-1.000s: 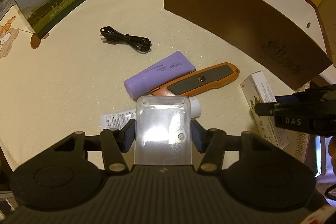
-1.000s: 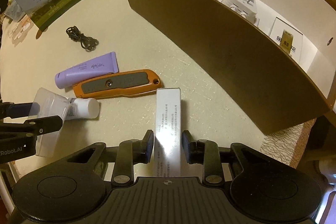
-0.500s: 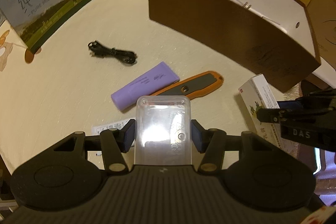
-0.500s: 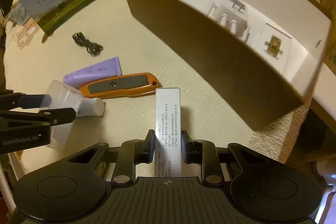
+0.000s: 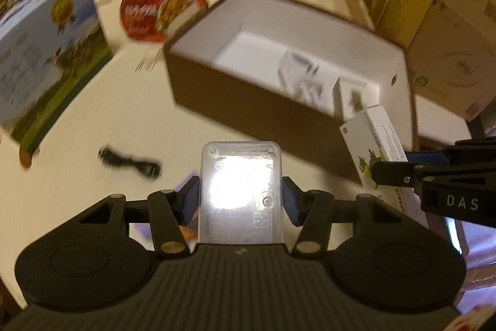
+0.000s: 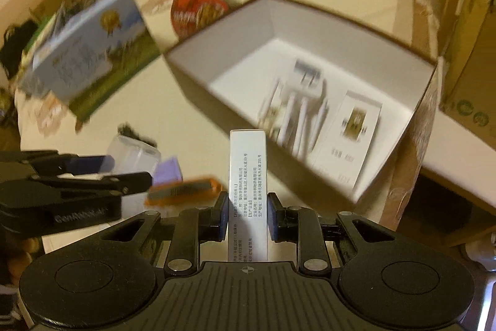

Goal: Organize rigid objects
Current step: 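Carry the clear case and white medicine box over the brown box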

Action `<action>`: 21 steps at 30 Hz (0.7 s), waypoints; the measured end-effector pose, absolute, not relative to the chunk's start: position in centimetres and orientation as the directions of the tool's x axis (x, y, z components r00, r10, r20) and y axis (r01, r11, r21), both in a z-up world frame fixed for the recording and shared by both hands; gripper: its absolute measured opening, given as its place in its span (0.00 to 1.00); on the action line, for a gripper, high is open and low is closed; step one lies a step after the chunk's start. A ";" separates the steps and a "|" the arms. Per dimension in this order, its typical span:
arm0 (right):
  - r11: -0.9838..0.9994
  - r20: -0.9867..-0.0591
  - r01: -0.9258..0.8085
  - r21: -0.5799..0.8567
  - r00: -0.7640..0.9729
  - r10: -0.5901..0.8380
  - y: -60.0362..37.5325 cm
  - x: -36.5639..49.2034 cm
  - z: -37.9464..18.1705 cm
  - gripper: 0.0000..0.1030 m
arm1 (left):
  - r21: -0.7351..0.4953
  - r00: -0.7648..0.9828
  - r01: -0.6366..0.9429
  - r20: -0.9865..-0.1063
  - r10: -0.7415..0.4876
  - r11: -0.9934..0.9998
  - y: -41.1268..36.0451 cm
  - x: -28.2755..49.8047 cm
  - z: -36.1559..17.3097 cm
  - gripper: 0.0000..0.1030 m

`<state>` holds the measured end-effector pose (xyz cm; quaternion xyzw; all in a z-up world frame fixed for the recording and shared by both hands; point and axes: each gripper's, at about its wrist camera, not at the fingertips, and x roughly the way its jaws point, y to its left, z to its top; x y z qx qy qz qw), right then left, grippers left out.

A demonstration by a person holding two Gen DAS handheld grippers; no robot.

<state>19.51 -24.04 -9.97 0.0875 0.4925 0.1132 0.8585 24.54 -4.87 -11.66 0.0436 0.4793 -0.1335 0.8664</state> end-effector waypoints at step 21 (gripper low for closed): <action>0.937 -0.767 0.090 0.337 0.604 0.218 -25.0 32.8 -9.8 0.21 | -0.006 0.570 0.395 -0.783 -0.250 0.919 -9.5 40.8 -9.4 0.50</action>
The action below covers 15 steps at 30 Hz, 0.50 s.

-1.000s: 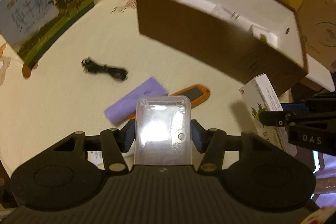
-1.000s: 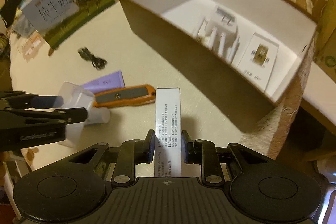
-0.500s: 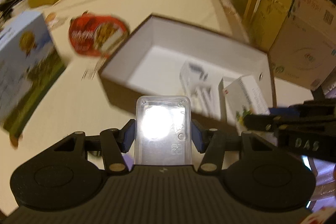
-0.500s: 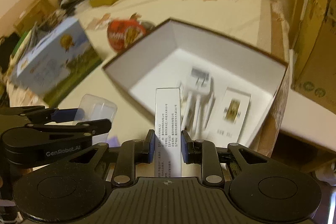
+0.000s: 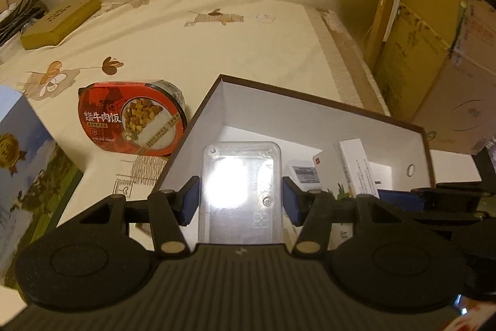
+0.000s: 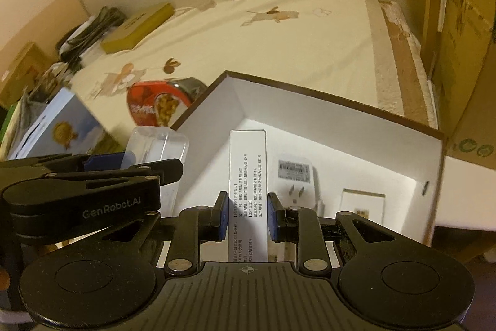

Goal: Organize rigid objects
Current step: 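Carry the clear case and white medicine box over the brown box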

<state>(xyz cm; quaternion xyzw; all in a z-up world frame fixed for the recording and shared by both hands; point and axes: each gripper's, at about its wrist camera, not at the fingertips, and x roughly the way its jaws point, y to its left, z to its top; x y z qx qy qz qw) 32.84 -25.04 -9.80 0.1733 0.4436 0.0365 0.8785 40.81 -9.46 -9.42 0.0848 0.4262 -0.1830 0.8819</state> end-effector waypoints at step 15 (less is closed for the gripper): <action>0.877 -0.776 0.192 0.440 0.573 0.263 -25.0 36.5 -15.3 0.22 | 0.055 0.513 0.416 -0.838 -0.184 0.908 -8.7 44.6 -14.7 0.52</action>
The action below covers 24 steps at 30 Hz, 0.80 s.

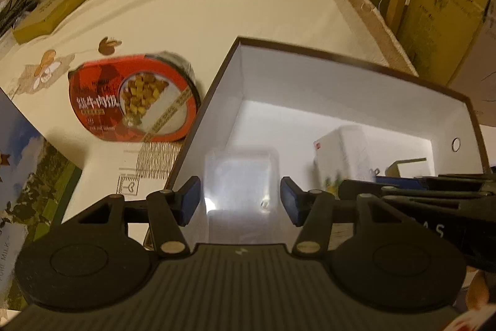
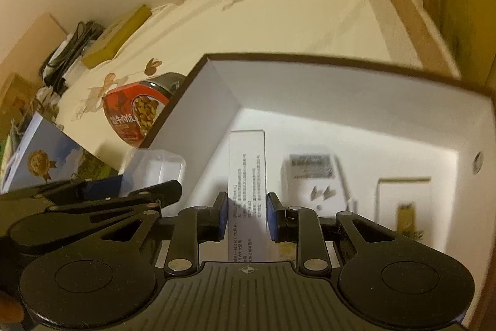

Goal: Organize rigid objects
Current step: 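Carry the clear case and white medicine box over the brown box, then lower both items into the brown box and open both tools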

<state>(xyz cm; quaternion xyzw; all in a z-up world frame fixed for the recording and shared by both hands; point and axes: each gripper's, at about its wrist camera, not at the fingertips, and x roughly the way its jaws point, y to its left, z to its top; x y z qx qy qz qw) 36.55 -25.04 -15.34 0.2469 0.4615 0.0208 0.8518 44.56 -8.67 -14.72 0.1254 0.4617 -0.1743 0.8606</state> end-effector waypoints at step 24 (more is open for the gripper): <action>0.898 -0.771 0.191 0.397 0.600 0.213 -26.6 32.1 -13.3 0.54 | 0.015 0.546 0.404 -0.807 -0.228 0.915 -6.8 39.9 -12.8 0.57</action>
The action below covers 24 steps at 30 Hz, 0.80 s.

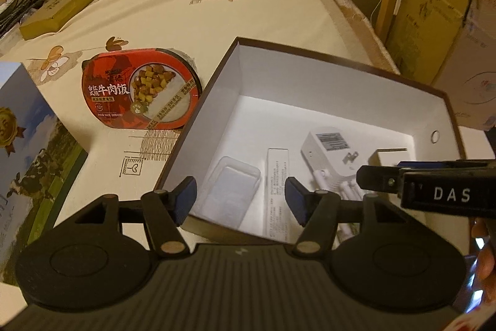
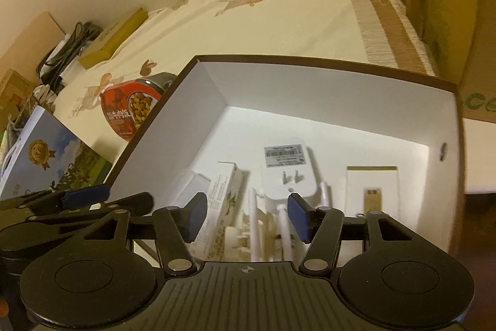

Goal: Organize rigid objects
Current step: 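Lower both items into the brown box and open both tools, then withdraw both tools from the box toward the remaining items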

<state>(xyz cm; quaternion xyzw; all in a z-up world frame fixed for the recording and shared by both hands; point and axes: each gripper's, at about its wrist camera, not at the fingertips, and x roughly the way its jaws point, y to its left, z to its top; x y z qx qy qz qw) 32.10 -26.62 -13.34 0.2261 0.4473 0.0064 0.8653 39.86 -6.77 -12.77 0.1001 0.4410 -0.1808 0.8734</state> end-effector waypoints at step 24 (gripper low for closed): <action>0.935 -0.741 0.004 0.355 0.611 0.278 -24.3 17.8 -7.4 0.55 | -0.119 0.615 0.133 -0.768 -0.176 0.984 -0.1 21.7 -6.2 0.57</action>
